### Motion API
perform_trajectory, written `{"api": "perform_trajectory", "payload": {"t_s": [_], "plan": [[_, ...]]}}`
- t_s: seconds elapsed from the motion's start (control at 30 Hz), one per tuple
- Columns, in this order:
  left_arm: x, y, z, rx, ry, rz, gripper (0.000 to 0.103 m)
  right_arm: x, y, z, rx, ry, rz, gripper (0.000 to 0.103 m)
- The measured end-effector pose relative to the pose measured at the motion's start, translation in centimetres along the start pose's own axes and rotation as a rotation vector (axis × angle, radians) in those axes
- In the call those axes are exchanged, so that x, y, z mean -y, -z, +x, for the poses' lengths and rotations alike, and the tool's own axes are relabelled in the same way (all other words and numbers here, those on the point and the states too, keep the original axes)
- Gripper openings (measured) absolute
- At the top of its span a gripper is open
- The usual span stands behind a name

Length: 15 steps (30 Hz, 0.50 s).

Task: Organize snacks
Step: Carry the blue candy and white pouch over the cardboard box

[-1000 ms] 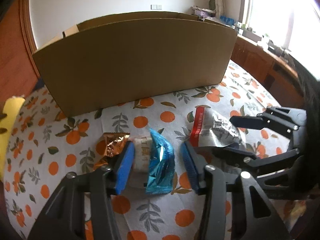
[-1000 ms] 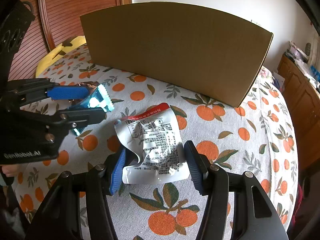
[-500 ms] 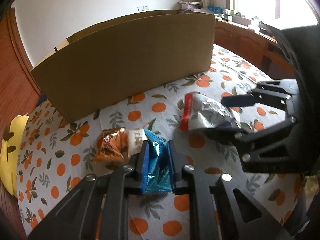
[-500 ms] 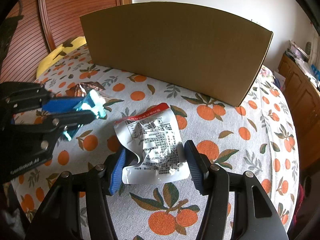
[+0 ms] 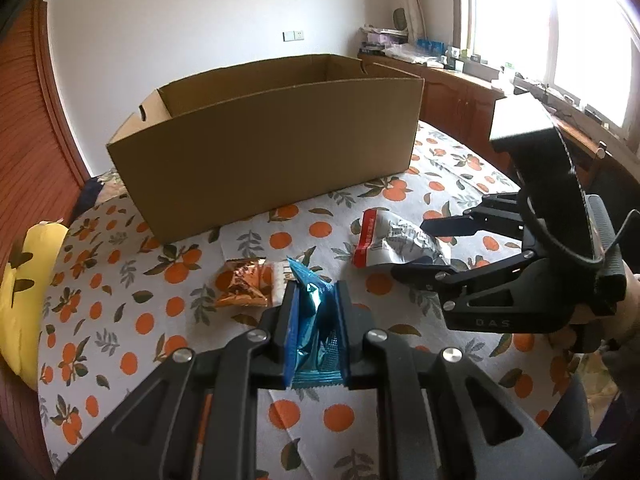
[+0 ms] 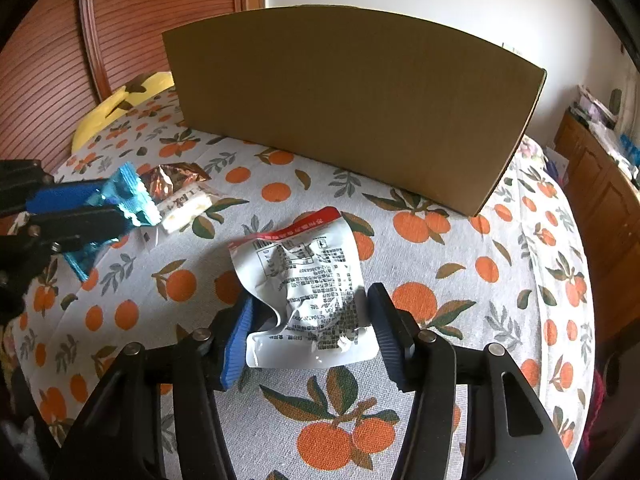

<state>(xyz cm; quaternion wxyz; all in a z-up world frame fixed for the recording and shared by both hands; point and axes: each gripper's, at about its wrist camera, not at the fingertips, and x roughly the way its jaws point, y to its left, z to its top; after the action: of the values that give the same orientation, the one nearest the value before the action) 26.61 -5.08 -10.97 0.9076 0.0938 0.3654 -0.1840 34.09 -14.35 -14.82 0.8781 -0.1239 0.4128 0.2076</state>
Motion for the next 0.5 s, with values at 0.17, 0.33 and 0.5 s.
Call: {"api": "perform_trajectory", "payload": {"t_s": [0.17,0.33,0.5], "plan": [[-0.3,0.2,-1.1,0.018,-0.003,-0.009,0.014,0.0,0.0,-0.5,0.018,-0.001,0.002,0.054],[-0.6,0.5,-2.1,0.036,0.002,-0.020,0.014,0.8,0.1,-1.5,0.035,-0.006,0.044,0.054],[-0.8,0.0,-2.7,0.057,0.010,-0.027,0.014,0.9,-0.5,-3.5,0.061,0.006,0.037,0.055]]}}
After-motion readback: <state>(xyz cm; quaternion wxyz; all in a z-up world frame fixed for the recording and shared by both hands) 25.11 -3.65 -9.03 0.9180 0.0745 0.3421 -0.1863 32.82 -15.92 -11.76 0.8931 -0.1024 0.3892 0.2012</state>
